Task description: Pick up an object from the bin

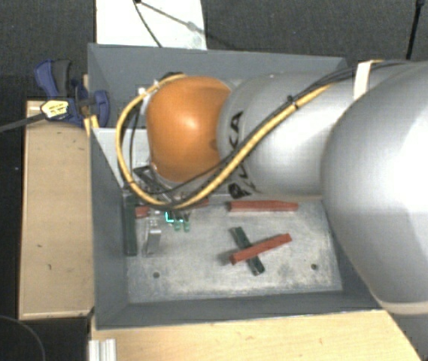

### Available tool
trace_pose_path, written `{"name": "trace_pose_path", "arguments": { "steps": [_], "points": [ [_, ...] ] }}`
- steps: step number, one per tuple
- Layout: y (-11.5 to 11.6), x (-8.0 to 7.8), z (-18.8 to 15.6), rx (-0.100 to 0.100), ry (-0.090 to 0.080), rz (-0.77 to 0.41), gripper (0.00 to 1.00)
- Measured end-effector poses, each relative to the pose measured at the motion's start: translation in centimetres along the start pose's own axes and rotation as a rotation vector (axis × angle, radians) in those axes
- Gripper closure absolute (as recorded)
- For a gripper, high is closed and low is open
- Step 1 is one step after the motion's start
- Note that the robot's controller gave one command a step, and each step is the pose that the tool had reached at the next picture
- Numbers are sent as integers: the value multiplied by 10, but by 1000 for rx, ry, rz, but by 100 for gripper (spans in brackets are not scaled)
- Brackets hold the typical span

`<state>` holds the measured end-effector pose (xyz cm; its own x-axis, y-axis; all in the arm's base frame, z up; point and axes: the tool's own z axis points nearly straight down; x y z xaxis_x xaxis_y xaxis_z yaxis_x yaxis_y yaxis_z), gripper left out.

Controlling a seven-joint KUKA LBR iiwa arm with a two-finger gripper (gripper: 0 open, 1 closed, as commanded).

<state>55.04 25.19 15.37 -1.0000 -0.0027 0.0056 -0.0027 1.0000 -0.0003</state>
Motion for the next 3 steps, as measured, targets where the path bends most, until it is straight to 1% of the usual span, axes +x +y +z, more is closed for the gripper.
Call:
{"name": "trace_pose_path", "arguments": {
  "steps": [1,2,3],
  "points": [
    [-55,-41,88,3,-2,0,0],
    [-50,-41,83,-1,-6,2,100],
    [-65,-12,-66,-3,-16,-75,100]
  ]
}}
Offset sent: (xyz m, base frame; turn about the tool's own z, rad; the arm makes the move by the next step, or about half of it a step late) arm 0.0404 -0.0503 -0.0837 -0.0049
